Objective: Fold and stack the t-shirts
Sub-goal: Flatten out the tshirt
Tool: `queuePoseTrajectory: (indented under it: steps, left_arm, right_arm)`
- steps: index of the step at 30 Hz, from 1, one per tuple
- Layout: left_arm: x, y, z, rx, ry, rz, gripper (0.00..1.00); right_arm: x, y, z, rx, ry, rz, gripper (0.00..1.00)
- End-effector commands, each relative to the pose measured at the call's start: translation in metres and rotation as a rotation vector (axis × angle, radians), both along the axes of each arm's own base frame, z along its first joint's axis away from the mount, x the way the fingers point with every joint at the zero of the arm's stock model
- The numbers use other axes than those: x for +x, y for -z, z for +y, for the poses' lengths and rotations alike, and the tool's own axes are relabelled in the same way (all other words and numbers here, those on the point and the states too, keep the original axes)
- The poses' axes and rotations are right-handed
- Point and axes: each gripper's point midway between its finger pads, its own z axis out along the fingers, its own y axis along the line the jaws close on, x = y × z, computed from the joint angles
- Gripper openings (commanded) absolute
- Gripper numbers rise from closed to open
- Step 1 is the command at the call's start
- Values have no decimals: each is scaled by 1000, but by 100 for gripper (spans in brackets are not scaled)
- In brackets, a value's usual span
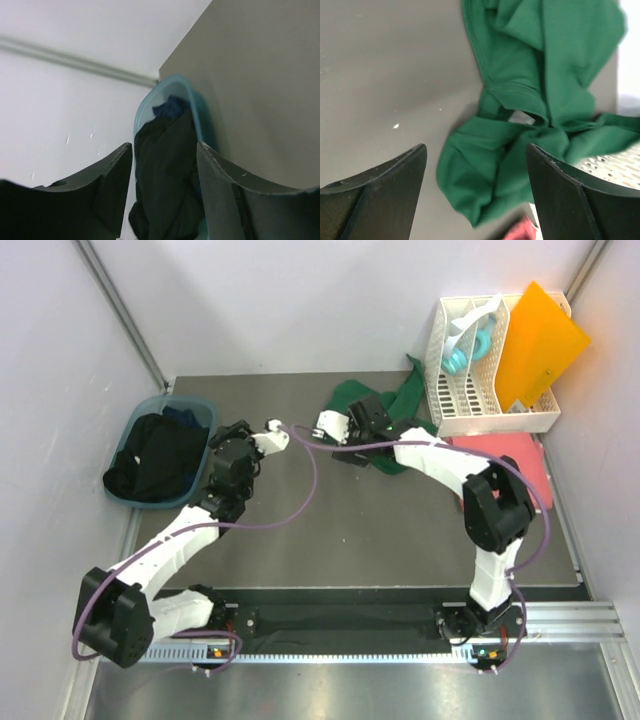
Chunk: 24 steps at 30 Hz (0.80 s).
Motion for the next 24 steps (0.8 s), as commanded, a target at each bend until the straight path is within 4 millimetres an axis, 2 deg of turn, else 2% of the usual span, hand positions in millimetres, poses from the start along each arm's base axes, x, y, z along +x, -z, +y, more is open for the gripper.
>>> queuePoseTrajectory:
  steps: [1,3,5,11,20,24]
  left_arm:
    - [4,-21,43,-55,-191,-81,57]
    - [5,-19,62,-67,-244,-75,56]
    - [7,-21,81,-96,-299,-85,54]
    - [13,-21,112,-158,-402,-73,49]
    - [21,-22,111,-167,-382,-70,49]
    - [23,-23,110,-174,-366,-70,49]
  right_arm:
    - [26,3,18,27,6,-56,80]
    - [34,6,21,18,13,-69,80]
    - [40,17,24,1,10,-65,80]
    - [64,32,29,-47,31,-101,80]
    - [83,54,39,-107,17,-134,78]
    - [87,65,42,-140,-1,-135,67]
